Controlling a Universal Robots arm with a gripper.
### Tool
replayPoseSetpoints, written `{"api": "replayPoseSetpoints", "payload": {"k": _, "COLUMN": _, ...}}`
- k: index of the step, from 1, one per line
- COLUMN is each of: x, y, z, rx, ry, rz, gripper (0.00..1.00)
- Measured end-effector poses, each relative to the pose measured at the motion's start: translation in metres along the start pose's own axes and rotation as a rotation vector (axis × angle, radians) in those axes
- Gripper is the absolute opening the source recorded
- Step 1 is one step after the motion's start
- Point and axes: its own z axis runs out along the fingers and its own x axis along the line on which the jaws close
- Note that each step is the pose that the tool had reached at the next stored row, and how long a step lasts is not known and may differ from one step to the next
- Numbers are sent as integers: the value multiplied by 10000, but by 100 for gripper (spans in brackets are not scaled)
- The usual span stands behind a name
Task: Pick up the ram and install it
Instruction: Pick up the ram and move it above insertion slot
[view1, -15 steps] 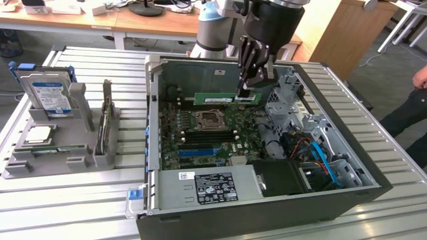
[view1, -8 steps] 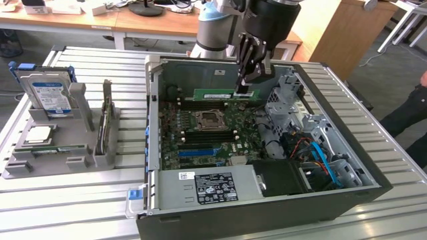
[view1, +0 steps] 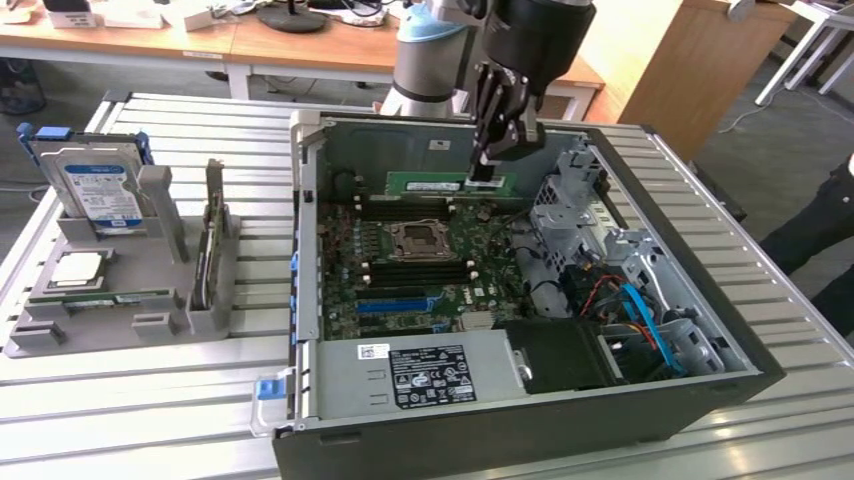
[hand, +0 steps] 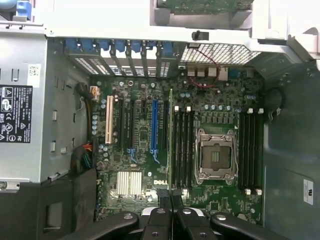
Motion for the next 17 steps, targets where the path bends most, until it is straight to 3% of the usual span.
{"api": "replayPoseSetpoints", "payload": {"k": 9, "x": -120, "y": -3, "z": 6, "rx": 0, "ry": 2, "rz": 3, "gripper": 12}}
{"api": "replayPoseSetpoints", "payload": {"k": 17, "x": -126, "y": -4, "z": 17, "rx": 1, "ry": -2, "rz": 3, "gripper": 12}}
